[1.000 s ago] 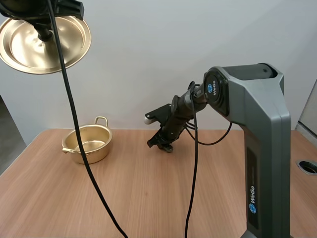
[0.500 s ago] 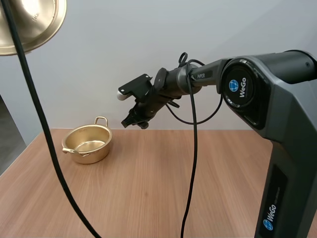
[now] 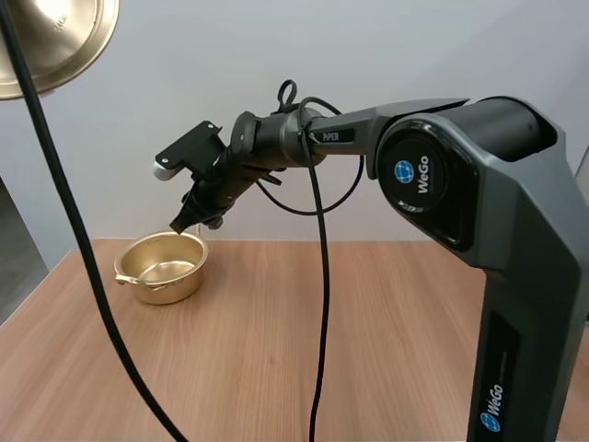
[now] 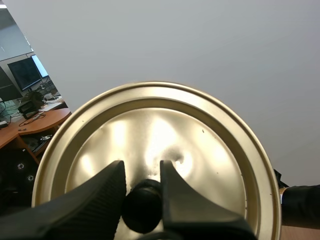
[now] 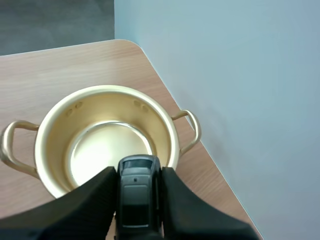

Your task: Open the pot, put the car inside, and close it

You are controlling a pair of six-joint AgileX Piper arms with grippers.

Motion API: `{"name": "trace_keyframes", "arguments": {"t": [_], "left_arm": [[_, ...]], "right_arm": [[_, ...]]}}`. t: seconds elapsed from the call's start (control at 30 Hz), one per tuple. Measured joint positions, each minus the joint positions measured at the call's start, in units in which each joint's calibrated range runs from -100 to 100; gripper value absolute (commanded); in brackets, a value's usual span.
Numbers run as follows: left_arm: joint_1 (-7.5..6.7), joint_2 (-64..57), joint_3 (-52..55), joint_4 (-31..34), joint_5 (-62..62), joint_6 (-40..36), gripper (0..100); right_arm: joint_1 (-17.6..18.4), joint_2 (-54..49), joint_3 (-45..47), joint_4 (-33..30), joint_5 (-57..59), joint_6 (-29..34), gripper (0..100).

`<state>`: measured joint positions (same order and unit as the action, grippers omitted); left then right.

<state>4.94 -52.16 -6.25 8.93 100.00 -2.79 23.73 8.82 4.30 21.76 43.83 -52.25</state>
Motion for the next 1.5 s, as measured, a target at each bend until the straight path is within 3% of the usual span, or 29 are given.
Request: {"name": "trace_keyframes", "arguments": {"t": [0.47, 0.8, 1.13, 1.3, 1.5], "left_arm": [[0.0, 0.0, 0.0, -3.28, 0.0, 0.0, 0], [0.0, 0.0, 0.0, -3.17, 0.0, 0.0, 0], [0.0, 0.0, 0.0, -2.73, 0.0, 0.0, 0], [0.67, 0.0, 0.61, -2.61, -0.13, 0.0, 0], [0.86, -0.66, 5.53, -2.72, 0.0, 0.0, 0]], "right_arm": [[0.17, 13.55, -16.68, -0.54, 15.86, 0.0, 0], [0.27, 18.08, -25.09, 5.59, 20.23, -0.88, 0], [2.13, 22.14, -26.99, 6.21, 22.94, -1.81, 0], [3.02, 24.27, -26.99, 6.21, 21.02, -2.99, 0], [3.09, 27.25, -29.02, 5.36, 18.92, -2.99, 0]]}}
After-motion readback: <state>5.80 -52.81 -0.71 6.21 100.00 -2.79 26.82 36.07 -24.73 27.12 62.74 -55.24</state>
